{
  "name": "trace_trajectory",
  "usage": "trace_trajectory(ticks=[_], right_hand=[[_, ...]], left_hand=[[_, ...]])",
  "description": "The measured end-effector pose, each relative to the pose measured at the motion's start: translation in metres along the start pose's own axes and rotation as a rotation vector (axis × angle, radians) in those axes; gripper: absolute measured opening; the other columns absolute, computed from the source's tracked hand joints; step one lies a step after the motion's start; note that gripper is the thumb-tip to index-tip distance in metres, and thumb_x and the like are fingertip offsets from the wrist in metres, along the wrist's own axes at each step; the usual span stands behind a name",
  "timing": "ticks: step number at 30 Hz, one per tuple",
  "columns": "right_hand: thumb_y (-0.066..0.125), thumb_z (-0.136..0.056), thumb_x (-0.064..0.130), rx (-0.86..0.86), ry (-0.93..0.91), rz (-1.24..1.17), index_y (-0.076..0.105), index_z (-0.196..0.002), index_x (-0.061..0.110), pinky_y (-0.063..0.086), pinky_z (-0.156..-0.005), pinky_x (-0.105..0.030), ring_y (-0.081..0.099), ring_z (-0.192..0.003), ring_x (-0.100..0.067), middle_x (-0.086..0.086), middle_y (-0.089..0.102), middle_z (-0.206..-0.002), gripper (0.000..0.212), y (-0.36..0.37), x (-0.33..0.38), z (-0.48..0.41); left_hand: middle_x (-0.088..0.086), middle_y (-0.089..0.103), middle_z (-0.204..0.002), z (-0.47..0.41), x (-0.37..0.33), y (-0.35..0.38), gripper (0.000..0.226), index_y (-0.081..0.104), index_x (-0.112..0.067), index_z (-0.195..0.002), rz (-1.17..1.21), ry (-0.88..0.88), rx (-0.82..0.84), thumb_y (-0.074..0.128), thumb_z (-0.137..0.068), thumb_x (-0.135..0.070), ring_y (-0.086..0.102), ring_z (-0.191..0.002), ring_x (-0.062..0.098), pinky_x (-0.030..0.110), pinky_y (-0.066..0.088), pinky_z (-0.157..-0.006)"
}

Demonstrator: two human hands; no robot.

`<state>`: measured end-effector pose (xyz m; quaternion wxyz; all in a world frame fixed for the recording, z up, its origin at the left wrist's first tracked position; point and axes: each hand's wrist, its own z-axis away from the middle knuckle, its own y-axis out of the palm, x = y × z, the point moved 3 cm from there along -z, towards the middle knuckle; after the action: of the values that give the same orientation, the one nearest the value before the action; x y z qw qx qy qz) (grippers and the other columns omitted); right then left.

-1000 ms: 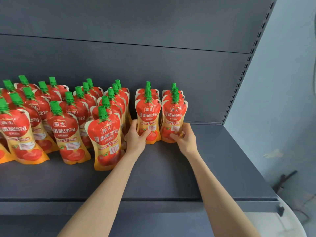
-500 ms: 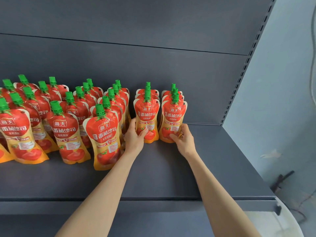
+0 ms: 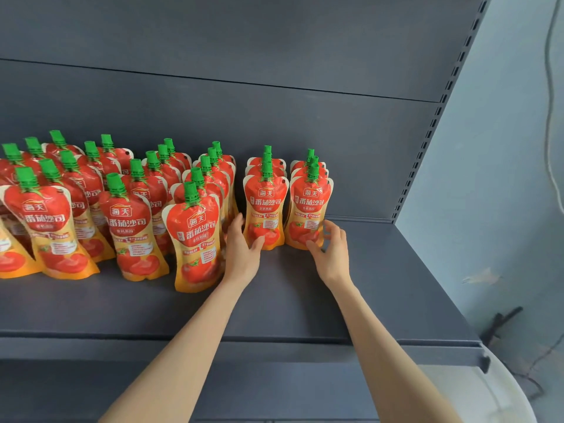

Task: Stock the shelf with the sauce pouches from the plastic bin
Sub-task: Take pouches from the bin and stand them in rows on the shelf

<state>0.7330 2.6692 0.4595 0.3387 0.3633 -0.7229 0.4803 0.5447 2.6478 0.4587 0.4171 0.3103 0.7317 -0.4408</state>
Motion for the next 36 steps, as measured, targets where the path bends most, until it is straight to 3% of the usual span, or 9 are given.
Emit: trace_trajectory(ticks=[3,7,13,16,18,23,28,33,36], right_hand=[[0.063,-0.088,0.019,-0.024,-0.014,-0.037,0.051,-0.123,0.013,0.04,-0.082,-0.022,0.053,-0.104,-0.016,-0.005,0.048,-0.127,0.037,0.0,0.008,0.019],[0.062,-0.089,0.02,0.006,-0.059,-0.116,0.059,-0.109,0.013,0.049,-0.085,-0.031,0.057,-0.101,-0.018,0.0,0.055,-0.112,0.021,0.008,0.023,0.045],[0.062,-0.09,0.019,0.134,-0.108,-0.237,0.061,-0.1,0.016,0.048,-0.076,-0.021,0.06,-0.09,-0.011,0.002,0.064,-0.097,0.011,0.042,0.064,0.075],[0.063,-0.089,0.021,0.201,-0.127,-0.276,0.062,-0.109,0.012,0.046,-0.072,-0.008,0.059,-0.091,-0.005,0.005,0.064,-0.098,0.022,0.066,0.086,0.083],[0.062,-0.09,0.022,0.233,-0.135,-0.304,0.06,-0.113,0.011,0.045,-0.07,-0.004,0.059,-0.091,-0.002,0.007,0.062,-0.101,0.026,0.081,0.098,0.086],[0.062,-0.09,0.029,0.284,-0.076,-0.334,0.053,-0.123,0.015,0.047,-0.07,-0.005,0.061,-0.093,-0.004,0.005,0.064,-0.105,0.037,0.104,0.108,0.09],[0.066,-0.087,0.025,0.191,-0.083,-0.262,0.059,-0.101,0.013,0.049,-0.064,-0.011,0.061,-0.078,-0.009,0.006,0.064,-0.086,0.019,0.112,0.114,0.096],[0.066,-0.086,0.027,0.078,-0.058,-0.169,0.057,-0.094,0.016,0.046,-0.063,-0.013,0.058,-0.074,-0.004,0.014,0.059,-0.081,0.016,0.113,0.121,0.107],[0.066,-0.086,0.028,0.045,-0.05,-0.134,0.058,-0.093,0.017,0.047,-0.065,-0.017,0.057,-0.071,-0.004,0.014,0.059,-0.08,0.015,0.112,0.125,0.111]], left_hand=[[0.005,0.035,-0.148,0.025,-0.006,-0.011,0.059,0.03,-0.015,-0.143,0.048,0.03,0.003,0.058,-0.091,-0.02,0.034,-0.136,0.023,0.044,0.033,-0.111],[-0.005,0.051,-0.125,0.064,-0.012,-0.036,0.039,0.049,-0.014,-0.129,0.135,0.087,0.025,0.057,-0.091,-0.015,0.049,-0.116,0.01,0.023,0.041,-0.097],[0.001,0.061,-0.099,0.09,0.012,-0.1,0.016,0.059,-0.01,-0.101,0.112,0.09,-0.245,0.064,-0.086,-0.013,0.057,-0.085,0.008,0.009,0.043,-0.071],[0.001,0.054,-0.098,0.085,0.026,-0.122,0.029,0.053,-0.009,-0.1,0.021,0.088,-0.335,0.071,-0.08,-0.019,0.053,-0.081,0.012,0.02,0.046,-0.068],[-0.002,0.053,-0.099,0.078,0.03,-0.128,0.034,0.051,-0.013,-0.101,-0.001,0.087,-0.275,0.074,-0.078,-0.023,0.053,-0.086,0.012,0.024,0.047,-0.07],[-0.006,0.065,-0.093,0.064,0.033,-0.13,0.02,0.054,-0.023,-0.094,0.056,0.109,-0.069,0.07,-0.082,-0.022,0.061,-0.088,0.009,0.028,0.052,-0.08],[-0.001,0.066,-0.099,0.055,0.037,-0.141,0.024,0.057,-0.011,-0.104,0.048,0.104,-0.025,0.068,-0.084,-0.019,0.059,-0.088,0.01,0.021,0.046,-0.076],[0.004,0.069,-0.106,0.056,0.042,-0.143,0.03,0.062,-0.01,-0.111,-0.006,0.093,-0.061,0.066,-0.085,-0.025,0.064,-0.098,0.02,0.039,0.053,-0.088],[0.004,0.069,-0.11,0.056,0.041,-0.142,0.035,0.063,-0.01,-0.117,-0.059,0.097,-0.056,0.063,-0.087,-0.028,0.063,-0.103,0.022,0.043,0.052,-0.091]])
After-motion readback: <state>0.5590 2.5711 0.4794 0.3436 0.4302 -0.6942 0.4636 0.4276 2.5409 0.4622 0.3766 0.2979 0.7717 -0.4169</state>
